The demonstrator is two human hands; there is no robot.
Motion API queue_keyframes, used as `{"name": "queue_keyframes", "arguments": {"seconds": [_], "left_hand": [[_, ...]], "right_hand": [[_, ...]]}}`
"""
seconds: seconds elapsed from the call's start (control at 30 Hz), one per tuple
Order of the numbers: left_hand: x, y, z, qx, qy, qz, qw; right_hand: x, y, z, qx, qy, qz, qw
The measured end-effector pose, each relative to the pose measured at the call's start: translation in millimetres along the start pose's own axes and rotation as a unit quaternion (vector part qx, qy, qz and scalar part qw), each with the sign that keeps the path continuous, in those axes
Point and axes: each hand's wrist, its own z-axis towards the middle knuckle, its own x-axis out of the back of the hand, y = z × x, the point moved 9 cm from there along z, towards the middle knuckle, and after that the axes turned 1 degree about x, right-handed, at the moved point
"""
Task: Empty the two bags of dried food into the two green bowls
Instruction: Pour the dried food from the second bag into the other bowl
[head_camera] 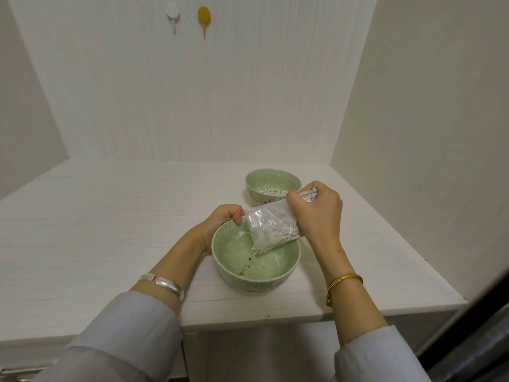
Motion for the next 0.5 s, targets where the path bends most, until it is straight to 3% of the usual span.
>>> {"name": "queue_keyframes", "arguments": {"seconds": [0.5], "left_hand": [[-15, 6, -9, -0.007, -0.043, -0.006, 0.999]], "right_hand": [[-1, -1, 0, 0.008, -0.001, -0.013, 1.000]]}}
